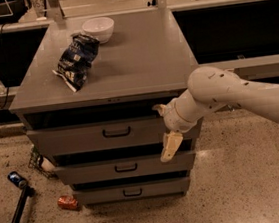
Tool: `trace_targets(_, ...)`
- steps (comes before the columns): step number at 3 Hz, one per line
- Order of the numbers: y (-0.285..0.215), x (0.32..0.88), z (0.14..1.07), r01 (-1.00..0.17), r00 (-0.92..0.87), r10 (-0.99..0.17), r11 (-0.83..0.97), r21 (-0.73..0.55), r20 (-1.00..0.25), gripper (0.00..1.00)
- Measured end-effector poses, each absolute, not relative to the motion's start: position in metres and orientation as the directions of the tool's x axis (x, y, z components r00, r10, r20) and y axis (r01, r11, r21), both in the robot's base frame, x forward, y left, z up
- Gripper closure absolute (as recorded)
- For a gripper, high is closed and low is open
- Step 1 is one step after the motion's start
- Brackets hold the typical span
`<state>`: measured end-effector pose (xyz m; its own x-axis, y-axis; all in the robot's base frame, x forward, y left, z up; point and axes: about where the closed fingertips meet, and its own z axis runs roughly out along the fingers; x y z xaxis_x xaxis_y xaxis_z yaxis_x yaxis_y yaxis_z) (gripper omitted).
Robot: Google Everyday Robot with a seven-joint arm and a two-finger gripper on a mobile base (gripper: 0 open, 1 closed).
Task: Open top drawer
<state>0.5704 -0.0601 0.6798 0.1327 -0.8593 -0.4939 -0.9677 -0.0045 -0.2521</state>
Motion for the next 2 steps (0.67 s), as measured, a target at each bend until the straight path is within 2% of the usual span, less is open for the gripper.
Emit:
trace_targets(1,-0.0536,0.5862,0.6668,-0.968,0.139,-0.859,-0.013,-0.251,-0.493,0.16)
trace_targets(2,-0.0577,0.5868,0.6605,-0.972,0.128,-0.860,-0.009,-0.235,-0.494,0.39)
